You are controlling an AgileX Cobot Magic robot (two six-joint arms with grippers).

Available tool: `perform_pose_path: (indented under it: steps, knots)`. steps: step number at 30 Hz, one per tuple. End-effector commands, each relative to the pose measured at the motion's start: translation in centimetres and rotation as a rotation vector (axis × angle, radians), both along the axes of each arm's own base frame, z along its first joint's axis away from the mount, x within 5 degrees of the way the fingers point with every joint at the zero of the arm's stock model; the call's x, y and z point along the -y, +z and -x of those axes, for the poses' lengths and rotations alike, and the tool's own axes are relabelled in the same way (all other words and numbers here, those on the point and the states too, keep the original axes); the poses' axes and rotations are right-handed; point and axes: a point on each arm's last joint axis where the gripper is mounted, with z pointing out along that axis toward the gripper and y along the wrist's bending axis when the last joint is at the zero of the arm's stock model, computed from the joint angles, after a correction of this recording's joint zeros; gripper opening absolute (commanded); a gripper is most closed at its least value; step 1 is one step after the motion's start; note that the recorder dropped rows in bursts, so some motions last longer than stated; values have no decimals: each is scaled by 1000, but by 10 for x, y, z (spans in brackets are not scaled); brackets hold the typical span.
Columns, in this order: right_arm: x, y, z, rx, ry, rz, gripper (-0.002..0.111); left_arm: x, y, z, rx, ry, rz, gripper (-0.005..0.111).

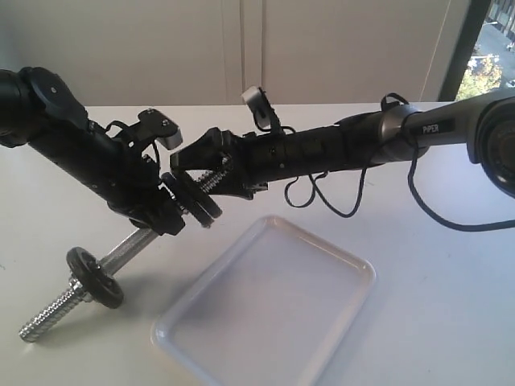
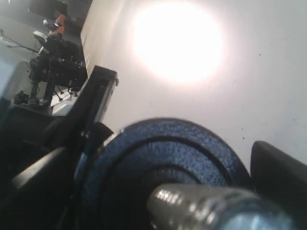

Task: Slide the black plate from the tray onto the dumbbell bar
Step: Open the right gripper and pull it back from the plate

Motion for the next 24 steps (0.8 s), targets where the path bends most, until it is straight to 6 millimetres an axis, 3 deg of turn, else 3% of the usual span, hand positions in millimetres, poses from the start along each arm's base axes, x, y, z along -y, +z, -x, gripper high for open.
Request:
perform_pose_path:
  steps: [1,7,18,21,23,24]
  knots:
    - [6,27,-3,7,-1,-124,92,5,18,1,17,33,82,0]
    - [19,28,-11,17,-38,-123,92,5,18,1,17,34,79,0]
    - [75,22,-29,55,-80,-53,92,5,17,-2,29,52,77,0]
    - [88,24,-32,57,-89,-66,91,6,4,-5,4,55,62,0]
    - [92,24,-33,59,-99,-66,88,6,-1,-7,-11,57,57,0]
    - [97,24,-34,64,-98,-52,80,7,-4,-7,-18,58,56,0]
